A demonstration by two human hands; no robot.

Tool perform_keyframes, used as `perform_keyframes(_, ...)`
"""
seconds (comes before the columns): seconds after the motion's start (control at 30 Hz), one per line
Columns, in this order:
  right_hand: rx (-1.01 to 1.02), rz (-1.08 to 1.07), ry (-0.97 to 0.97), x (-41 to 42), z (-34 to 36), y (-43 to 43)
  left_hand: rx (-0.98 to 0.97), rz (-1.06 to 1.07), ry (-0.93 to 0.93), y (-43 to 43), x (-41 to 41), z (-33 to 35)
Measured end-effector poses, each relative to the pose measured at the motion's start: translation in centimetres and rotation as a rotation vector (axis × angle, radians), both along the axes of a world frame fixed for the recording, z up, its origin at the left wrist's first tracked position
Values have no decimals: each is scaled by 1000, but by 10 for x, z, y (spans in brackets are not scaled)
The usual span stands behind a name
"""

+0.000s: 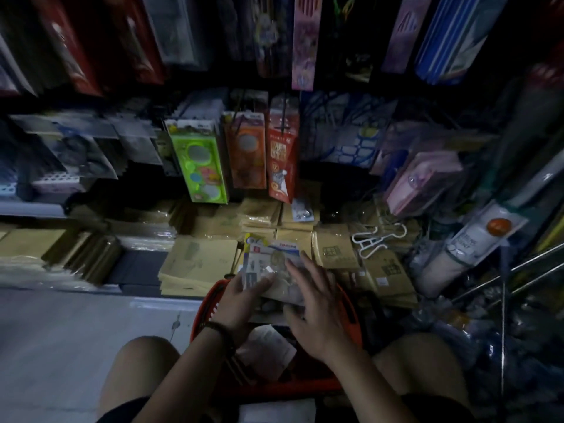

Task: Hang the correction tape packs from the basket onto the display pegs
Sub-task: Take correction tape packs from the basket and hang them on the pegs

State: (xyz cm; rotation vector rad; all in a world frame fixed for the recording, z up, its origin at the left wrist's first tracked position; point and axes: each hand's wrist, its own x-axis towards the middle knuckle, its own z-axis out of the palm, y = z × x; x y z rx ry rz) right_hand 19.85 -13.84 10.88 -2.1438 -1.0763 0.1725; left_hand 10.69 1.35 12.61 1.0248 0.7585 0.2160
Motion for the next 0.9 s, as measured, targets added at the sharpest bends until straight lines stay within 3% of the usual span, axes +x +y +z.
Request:
perform_keyframes(0.1, -13, 48, -68, 14, 28, 2, 99, 36, -98, -9, -7, 33)
perform_keyframes(0.2, 100, -4, 35, 14, 52, 11, 129, 56, -178, -11, -8, 65)
perform_keyframes(0.33, 291, -79, -45, 9, 83, 25, 153, 104, -201, -6, -3, 99)
perform_keyframes(0.47, 220, 103, -85, 25, 131, 26, 100, 154, -228, 11, -3, 133)
perform_keyframes(0.6, 34, 277, -402, 56, 185, 29, 121, 132, -260, 32, 1, 167)
perform_keyframes(0.67, 2, 308, -458, 63, 205, 34, 165, 130, -283, 40, 4, 184)
perform_keyframes(0.9, 168, 217, -609, 76, 271, 52, 342, 97, -416, 57, 9, 260)
